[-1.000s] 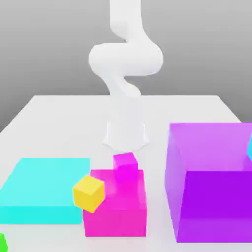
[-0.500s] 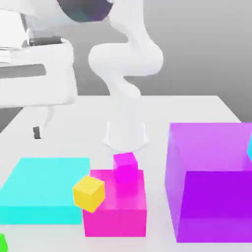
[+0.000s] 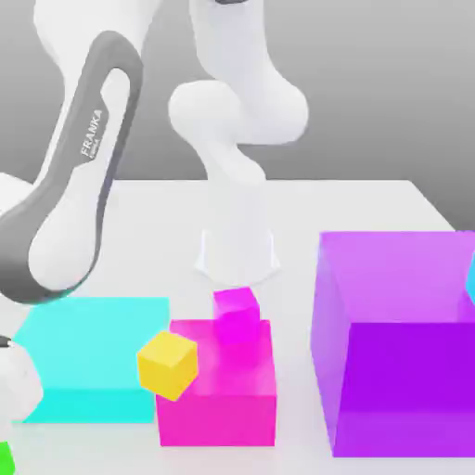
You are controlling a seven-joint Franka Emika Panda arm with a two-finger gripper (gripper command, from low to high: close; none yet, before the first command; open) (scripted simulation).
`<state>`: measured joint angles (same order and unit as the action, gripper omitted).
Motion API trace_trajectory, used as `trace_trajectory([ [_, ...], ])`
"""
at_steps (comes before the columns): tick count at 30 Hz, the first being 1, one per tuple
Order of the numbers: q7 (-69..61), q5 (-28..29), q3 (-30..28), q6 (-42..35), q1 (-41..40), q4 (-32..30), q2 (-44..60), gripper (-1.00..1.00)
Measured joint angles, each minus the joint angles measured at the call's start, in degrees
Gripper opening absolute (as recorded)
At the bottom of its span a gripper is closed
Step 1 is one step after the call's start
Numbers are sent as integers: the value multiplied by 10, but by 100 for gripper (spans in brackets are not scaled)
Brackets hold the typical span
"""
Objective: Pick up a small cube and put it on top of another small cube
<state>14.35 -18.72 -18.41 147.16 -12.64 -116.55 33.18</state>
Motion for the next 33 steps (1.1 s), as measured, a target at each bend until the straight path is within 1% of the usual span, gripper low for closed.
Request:
trace_trajectory([
  [1,-6,-8,9,15,-8,5,21,0],
  [2,-10,-14,15,25,-13,9,35,-100],
  [8,-13,-19,18,30,-15,11,42,-100],
  [13,12,12,-13,-26,11,-12,-35,-100],
  [19,87,-3,-5,-65,58,-94,-147,-100],
  [23,152,5,4,-85,90,-152,-227,-100],
  [29,271,46,22,-109,141,-242,-354,-100],
  [33,358,83,56,-124,141,-302,-438,-100],
])
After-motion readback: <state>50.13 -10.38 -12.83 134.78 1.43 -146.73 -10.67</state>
